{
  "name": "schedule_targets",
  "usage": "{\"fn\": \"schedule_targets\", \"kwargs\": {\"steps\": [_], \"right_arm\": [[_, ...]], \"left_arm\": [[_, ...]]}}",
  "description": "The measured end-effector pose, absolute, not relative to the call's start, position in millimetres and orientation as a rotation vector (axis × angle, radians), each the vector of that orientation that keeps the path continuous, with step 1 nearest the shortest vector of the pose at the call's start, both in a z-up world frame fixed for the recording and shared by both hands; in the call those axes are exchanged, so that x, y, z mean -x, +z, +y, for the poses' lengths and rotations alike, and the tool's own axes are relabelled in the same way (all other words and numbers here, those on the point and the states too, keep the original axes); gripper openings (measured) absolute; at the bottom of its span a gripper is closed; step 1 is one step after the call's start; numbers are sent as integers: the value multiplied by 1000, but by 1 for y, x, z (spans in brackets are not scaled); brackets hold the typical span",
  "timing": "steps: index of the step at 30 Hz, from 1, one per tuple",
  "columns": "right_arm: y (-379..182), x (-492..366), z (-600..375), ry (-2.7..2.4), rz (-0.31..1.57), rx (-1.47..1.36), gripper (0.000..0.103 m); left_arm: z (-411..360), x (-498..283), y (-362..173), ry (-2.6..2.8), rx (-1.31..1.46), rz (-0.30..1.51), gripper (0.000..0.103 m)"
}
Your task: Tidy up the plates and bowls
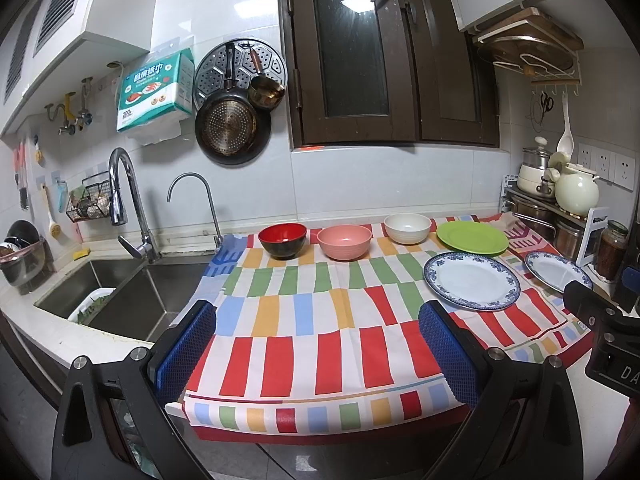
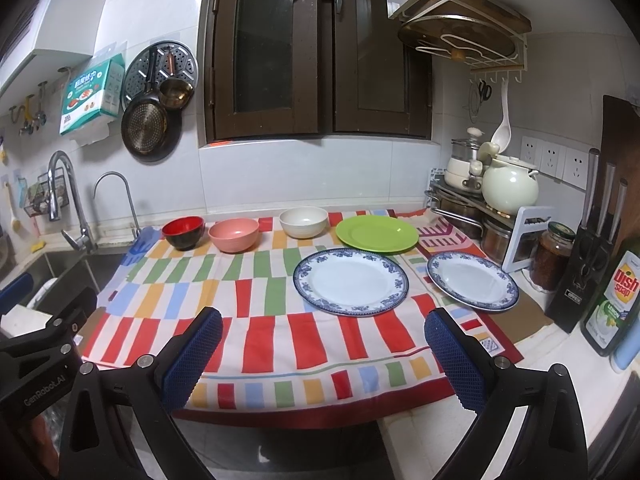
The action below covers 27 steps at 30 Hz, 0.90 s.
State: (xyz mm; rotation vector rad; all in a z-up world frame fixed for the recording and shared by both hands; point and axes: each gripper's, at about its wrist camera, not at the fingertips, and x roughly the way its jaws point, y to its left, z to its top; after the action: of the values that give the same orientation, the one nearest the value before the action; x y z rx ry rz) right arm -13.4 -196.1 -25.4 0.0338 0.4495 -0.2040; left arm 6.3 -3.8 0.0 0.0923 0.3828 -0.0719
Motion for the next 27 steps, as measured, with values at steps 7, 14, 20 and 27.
{"fn": "schedule_targets", "kwargs": {"steps": [7,14,20,27], "right_arm": [[-27,11,-195,-207,452,-33,102],[-29,4,-192,-214,458,-36,102],[-34,-7,-183,-234,475,-49,102],[-42,-17,-181,-259,503,-63,102]], "left_arm": [[-3,-7,-1,-75,-95,382,103],[3,-20,-4,-94,-107,394,103],[5,-41,-7,-163,-120,427,103],[-9,-65,-9,-193,-147,457,103]]}}
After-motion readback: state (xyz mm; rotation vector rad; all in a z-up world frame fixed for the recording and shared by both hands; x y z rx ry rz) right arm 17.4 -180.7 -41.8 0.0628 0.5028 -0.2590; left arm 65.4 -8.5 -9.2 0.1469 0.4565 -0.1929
